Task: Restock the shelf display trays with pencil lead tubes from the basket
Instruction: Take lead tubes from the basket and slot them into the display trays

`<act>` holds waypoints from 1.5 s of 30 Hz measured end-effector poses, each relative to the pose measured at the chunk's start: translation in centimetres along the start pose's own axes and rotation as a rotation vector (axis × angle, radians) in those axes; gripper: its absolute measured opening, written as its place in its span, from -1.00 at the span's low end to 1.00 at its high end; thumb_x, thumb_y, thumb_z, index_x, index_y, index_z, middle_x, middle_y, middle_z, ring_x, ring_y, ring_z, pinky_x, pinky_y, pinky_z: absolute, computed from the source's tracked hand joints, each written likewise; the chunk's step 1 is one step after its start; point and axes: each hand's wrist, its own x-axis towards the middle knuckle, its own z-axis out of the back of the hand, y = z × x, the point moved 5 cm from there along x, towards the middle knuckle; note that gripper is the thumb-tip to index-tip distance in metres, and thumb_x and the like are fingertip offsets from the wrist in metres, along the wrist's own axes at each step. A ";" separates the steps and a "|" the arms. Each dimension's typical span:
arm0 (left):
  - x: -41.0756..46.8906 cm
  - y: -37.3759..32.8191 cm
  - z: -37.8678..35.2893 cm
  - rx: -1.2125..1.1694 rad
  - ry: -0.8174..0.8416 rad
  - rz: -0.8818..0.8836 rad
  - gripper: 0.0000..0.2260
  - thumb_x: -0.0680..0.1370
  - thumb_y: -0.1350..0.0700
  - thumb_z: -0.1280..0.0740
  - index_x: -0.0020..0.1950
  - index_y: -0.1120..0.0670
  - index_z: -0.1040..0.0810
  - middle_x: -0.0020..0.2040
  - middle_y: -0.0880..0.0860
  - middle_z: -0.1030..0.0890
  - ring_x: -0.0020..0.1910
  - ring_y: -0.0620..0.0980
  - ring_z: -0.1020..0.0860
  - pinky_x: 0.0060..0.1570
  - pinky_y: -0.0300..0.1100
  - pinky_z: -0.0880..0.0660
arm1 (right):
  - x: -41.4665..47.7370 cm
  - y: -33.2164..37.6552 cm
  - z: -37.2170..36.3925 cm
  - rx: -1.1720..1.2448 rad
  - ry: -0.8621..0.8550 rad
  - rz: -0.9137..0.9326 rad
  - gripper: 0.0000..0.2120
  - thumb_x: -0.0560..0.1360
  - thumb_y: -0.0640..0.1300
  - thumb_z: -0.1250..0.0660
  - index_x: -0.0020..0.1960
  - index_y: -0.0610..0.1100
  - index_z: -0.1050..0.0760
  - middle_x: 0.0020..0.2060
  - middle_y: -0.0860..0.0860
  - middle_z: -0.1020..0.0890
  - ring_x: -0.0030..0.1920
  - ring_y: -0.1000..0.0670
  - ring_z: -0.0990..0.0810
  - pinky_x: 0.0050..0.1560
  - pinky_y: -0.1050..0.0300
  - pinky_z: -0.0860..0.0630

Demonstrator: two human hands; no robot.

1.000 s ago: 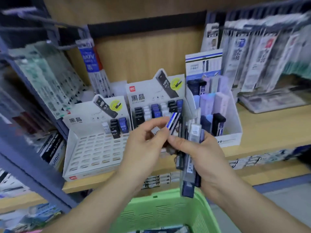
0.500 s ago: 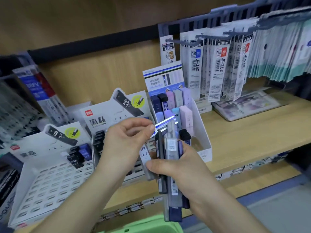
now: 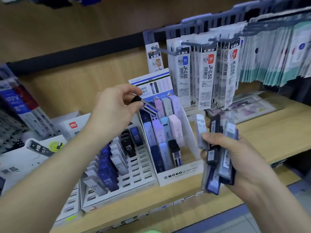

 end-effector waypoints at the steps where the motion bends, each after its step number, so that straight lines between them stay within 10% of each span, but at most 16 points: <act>1: 0.1 -0.1 -0.1 0.045 -0.004 -0.015 -0.84 0.47 0.14 -0.46 0.01 -0.07 -0.64 -0.18 -0.20 -0.62 -0.21 -0.23 -0.61 -0.05 -0.20 -0.58 | 0.2 0.1 0.4 0.012 -0.014 0.000 -0.75 0.18 -0.21 -0.48 -0.14 -0.12 -0.58 -0.34 -0.11 -0.61 -0.45 -0.03 -0.51 -0.43 0.13 -0.48; 6: 0.1 -0.4 -0.9 0.207 0.001 -0.087 -0.80 0.50 0.06 -0.43 0.12 -0.03 -0.66 -0.06 -0.10 -0.67 -0.27 -0.14 -0.57 0.00 -0.11 -0.58 | 0.8 0.1 1.1 0.031 -0.024 -0.014 -0.73 0.18 -0.20 -0.48 -0.12 -0.11 -0.58 -0.32 -0.11 -0.59 -0.46 -0.02 -0.51 -0.49 0.17 -0.48; 12: -0.3 -2.1 -1.1 0.221 -0.047 -0.247 -0.78 0.55 0.13 -0.37 0.19 0.00 -0.63 -0.09 -0.18 -0.59 -0.12 -0.24 -0.46 -0.06 -0.52 -0.35 | 1.2 0.1 1.2 0.083 0.028 -0.023 -0.79 0.22 -0.22 -0.45 -0.15 -0.14 -0.58 -0.35 -0.09 -0.59 -0.46 0.01 -0.52 -0.48 0.21 -0.49; 22: -4.8 -2.1 -7.3 0.137 0.259 -0.369 -0.80 0.50 0.18 -0.43 0.11 0.03 -0.67 -0.02 -0.03 -0.68 -0.02 -0.18 -0.56 0.07 -0.26 -0.46 | 1.8 0.2 2.3 0.107 0.015 -0.027 -0.89 0.39 -0.31 -0.41 -0.13 -0.15 -0.56 -0.38 -0.06 -0.57 -0.46 0.01 -0.49 -0.46 0.19 -0.47; 29: -4.9 -1.8 -5.4 -0.036 0.168 -0.309 -0.82 0.47 0.17 -0.45 0.05 0.00 -0.69 -0.13 -0.18 -0.65 -0.11 -0.20 -0.58 -0.06 -0.33 -0.50 | 2.1 0.0 2.6 0.092 0.008 -0.031 -0.90 0.41 -0.31 -0.41 -0.17 -0.14 -0.56 -0.38 -0.06 -0.56 -0.47 0.01 -0.48 -0.47 0.17 -0.46; 45: -7.2 -1.2 -8.2 0.417 0.285 -0.581 -0.78 0.43 0.14 -0.35 0.03 0.11 -0.69 -0.18 0.02 -0.63 -0.20 0.07 -0.59 -0.20 -0.09 -0.59 | 1.3 -0.3 1.3 0.104 0.058 -0.066 -0.87 0.45 -0.35 -0.36 -0.16 -0.15 -0.58 -0.41 -0.05 -0.63 -0.50 0.03 -0.57 -0.52 0.23 -0.48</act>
